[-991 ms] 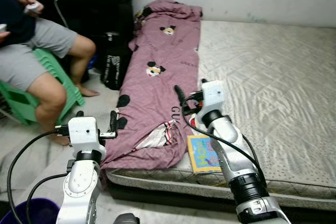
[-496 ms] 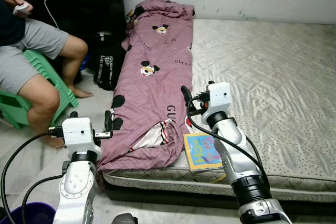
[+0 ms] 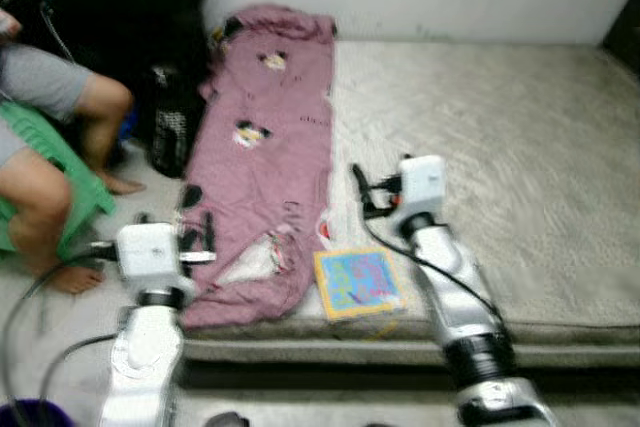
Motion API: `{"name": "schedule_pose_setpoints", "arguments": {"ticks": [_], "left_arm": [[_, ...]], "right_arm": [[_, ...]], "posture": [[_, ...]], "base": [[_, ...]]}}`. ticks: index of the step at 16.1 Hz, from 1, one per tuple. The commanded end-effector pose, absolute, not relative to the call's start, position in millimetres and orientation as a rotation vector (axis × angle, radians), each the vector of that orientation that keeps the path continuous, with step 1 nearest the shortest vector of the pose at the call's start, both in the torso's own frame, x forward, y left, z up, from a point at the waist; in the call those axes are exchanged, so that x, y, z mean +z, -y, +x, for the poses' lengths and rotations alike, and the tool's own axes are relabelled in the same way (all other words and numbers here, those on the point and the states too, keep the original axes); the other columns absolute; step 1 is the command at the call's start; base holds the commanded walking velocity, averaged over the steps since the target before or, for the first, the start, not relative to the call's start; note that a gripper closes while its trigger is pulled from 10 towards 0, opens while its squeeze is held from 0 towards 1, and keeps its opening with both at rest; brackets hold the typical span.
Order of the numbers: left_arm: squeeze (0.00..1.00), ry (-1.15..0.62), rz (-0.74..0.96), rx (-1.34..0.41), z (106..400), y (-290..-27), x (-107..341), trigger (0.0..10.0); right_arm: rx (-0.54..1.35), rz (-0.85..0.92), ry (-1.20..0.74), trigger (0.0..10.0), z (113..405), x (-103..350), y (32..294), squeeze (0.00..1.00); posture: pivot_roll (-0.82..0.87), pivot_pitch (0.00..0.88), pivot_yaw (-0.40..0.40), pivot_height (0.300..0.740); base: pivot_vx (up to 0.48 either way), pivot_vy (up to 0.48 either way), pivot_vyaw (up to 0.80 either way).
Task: Clean up the room
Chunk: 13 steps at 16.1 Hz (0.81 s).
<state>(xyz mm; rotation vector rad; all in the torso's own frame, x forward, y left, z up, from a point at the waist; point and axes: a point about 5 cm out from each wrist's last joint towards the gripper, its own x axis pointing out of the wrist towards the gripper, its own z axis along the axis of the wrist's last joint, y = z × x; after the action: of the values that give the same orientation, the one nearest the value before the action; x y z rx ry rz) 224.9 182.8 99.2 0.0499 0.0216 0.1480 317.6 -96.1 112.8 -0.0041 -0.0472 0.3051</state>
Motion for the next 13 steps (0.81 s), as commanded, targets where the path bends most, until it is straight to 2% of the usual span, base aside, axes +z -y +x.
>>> {"name": "schedule_pose_setpoints", "arguments": {"ticks": [1,8,13], "left_arm": [[0.00,-0.018,0.041,0.136,225.5,-178.9,100.3,10.0],[0.00,-0.021,0.036,0.132,226.0,-177.2,100.4,10.0],[0.00,-0.011,0.019,0.121,226.3,-175.0,101.0,10.0]], "right_arm": [[0.291,-0.023,0.040,10.0,319.8,112.8,101.4,0.00],[0.294,-0.028,0.038,10.0,320.1,112.4,101.8,0.00],[0.298,-0.031,0.035,10.0,320.3,111.6,101.9,0.00]], "posture": [[-0.03,0.000,-0.019,0.740],[-0.04,0.000,-0.022,0.740],[-0.04,0.000,-0.027,0.740]], "base": [[0.000,-0.352,0.00],[0.000,-0.349,0.00],[0.000,0.000,0.00]]}}
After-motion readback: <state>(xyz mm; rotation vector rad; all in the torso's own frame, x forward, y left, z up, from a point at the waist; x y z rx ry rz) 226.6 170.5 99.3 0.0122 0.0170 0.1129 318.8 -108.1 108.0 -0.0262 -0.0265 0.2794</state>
